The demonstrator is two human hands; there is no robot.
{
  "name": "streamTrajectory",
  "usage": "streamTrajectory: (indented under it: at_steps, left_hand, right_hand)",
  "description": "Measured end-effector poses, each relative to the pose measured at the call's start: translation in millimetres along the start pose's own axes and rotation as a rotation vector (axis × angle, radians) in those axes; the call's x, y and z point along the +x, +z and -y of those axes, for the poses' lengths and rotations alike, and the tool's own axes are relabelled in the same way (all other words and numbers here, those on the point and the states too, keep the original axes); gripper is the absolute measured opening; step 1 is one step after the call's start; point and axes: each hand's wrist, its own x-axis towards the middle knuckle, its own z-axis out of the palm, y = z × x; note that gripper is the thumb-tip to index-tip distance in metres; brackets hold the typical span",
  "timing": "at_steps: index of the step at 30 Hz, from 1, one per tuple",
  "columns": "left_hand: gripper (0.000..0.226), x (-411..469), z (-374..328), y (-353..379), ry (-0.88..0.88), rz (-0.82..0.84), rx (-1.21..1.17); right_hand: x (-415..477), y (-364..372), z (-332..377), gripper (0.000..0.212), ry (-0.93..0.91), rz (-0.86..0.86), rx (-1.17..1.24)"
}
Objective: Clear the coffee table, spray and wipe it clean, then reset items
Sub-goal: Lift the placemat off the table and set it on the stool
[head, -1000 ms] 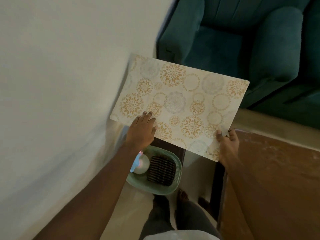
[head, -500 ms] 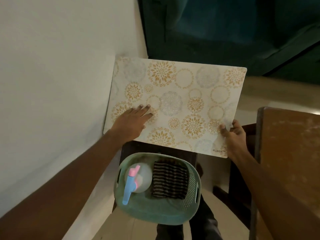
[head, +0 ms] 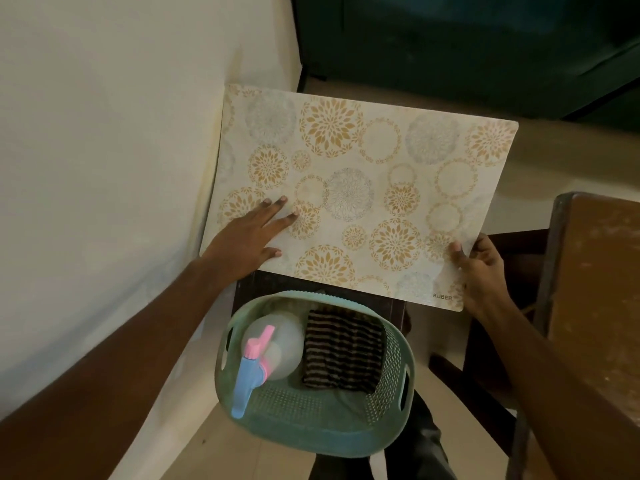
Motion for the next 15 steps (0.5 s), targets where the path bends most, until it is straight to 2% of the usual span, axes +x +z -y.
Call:
streamTrajectory:
  at_steps: [5,12,15]
  left_hand:
    - [0.079,-10.2,0.3,10.4,0.014,-0.020,-0.044]
    - [0.080,-25.0,-4.1,24.0,-0.016,-0.025,-0.093]
    - [0.081,-30.5,-4.8,27.3,-0.016,-0.020,-0.095]
  right_hand:
    - [-7.6,-3.7,-4.1,0.050,0.009,-0.008,0.002]
    - [-17.3,-11.9,-17.1,0.067,0.030,0.000,-0.013]
    - [-19.3,-11.8,-18.4,0.061,0.043,-0.009,-0.021]
